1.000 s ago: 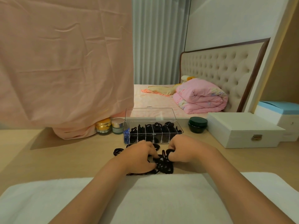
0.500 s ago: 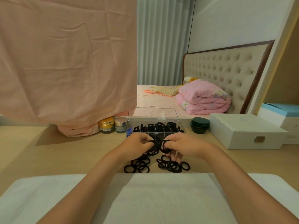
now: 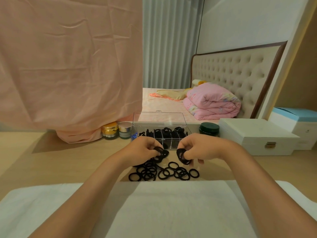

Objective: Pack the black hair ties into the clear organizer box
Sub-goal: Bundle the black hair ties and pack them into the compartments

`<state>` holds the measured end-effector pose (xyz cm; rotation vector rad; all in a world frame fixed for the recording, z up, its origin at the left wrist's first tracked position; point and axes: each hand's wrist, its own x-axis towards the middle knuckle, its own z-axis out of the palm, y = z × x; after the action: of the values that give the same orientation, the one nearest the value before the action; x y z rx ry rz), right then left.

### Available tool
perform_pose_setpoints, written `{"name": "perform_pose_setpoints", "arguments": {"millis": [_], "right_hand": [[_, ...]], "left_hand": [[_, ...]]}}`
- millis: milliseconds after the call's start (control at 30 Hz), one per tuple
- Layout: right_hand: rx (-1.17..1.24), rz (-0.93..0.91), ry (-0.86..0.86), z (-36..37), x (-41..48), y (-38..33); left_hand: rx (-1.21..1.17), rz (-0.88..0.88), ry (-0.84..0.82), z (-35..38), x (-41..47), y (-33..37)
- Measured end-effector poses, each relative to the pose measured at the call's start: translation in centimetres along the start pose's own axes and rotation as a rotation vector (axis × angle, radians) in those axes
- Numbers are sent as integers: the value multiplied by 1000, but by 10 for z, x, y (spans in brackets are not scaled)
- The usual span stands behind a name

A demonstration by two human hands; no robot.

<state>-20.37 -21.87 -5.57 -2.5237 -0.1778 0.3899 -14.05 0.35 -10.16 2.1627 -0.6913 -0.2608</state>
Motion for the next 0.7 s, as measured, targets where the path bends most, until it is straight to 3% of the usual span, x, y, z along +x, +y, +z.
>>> {"name": "perform_pose_setpoints", "arguments": {"millis": [100,467,700], "right_hand": [[-59,16,-17,1,2,3],[-297,204,-30,30,20,7],[-280,111,14,31,17,5]], "left_hand": [[38,10,-57,1,-1,5],[625,101,-147,28,-1,11],[552,71,-82,30,1,7]]}}
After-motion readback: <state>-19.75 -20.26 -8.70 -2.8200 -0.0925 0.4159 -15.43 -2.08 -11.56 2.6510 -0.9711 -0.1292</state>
